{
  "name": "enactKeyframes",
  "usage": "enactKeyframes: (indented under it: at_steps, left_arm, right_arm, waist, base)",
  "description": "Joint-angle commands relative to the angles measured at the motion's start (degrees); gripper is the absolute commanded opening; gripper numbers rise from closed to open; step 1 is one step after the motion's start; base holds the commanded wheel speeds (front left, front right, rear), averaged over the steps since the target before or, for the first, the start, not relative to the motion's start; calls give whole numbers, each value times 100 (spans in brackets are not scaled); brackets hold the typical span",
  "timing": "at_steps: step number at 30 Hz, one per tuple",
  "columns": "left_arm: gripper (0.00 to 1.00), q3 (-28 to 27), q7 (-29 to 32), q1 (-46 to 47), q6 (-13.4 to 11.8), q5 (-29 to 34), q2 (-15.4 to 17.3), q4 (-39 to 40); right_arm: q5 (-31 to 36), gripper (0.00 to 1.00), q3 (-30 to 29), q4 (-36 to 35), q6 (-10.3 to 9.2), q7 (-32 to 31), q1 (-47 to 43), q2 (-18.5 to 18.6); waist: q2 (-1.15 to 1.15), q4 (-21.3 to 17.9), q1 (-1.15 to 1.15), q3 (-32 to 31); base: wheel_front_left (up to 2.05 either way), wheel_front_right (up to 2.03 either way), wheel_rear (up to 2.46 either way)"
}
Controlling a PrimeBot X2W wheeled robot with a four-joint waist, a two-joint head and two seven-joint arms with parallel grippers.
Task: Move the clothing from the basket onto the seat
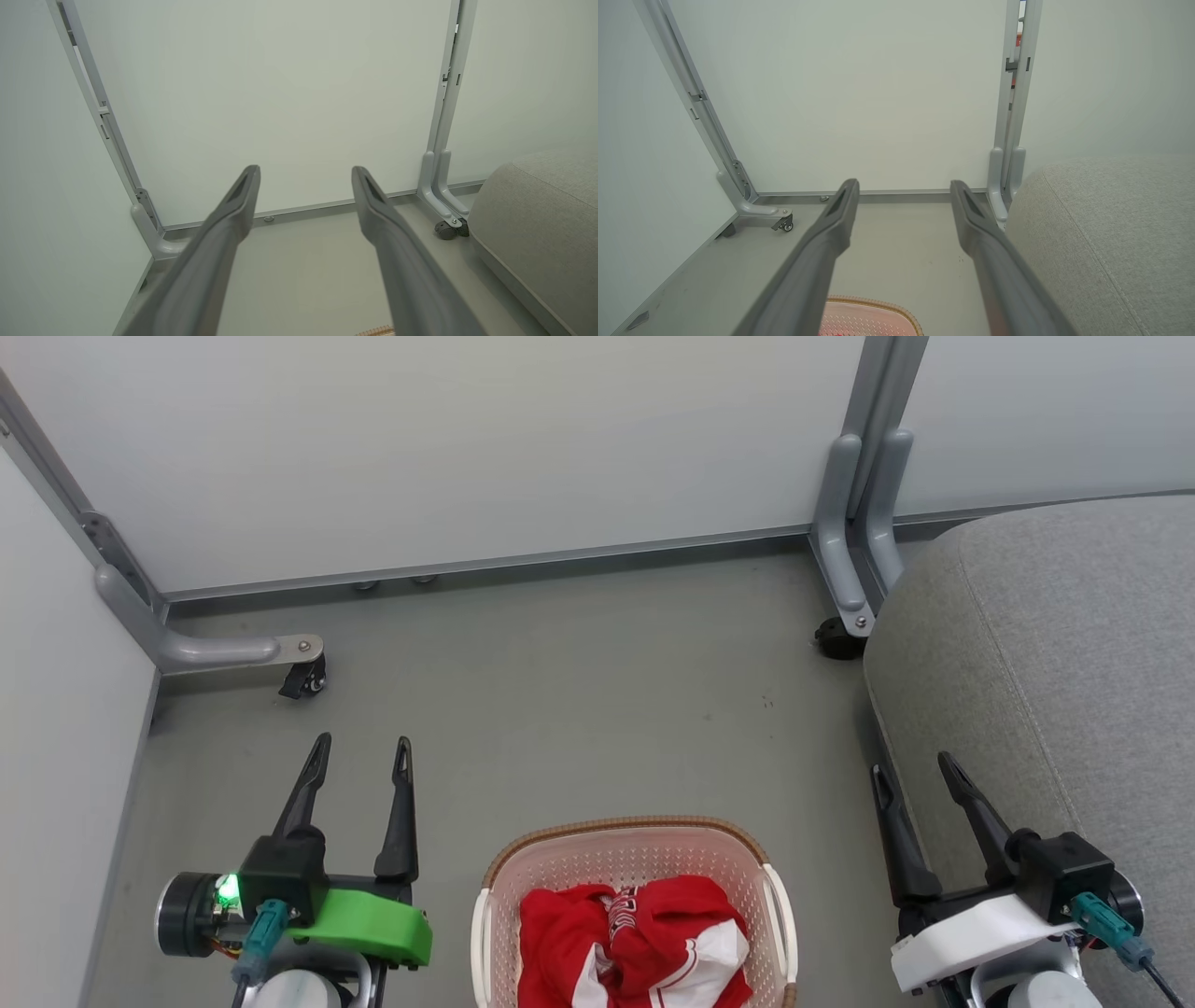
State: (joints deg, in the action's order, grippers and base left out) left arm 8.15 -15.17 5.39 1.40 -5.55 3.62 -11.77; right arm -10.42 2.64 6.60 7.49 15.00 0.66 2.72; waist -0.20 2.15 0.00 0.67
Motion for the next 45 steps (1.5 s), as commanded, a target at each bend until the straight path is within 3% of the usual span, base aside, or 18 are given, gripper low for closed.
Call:
enactKeyframes:
  at_steps: [1,26,45]
  left_arm:
    - [100,11,2,91,24,-23,2,-48]
    - [100,166,42,325,-24,-197,45,-261]
    - [100,412,-4,971,140,-120,111,-662]
  right_arm:
    - [17,100,2,10,0,28,-37,30]
    - [-48,100,39,0,0,28,119,28]
    - [-125,100,210,-172,0,27,548,26]
  waist:
    - [20,0,0,5]
    - [20,-96,0,243]
    - [20,-913,0,1104]
  base:
    - [0,0,0]
    - [0,0,0]
    - [0,0,0]
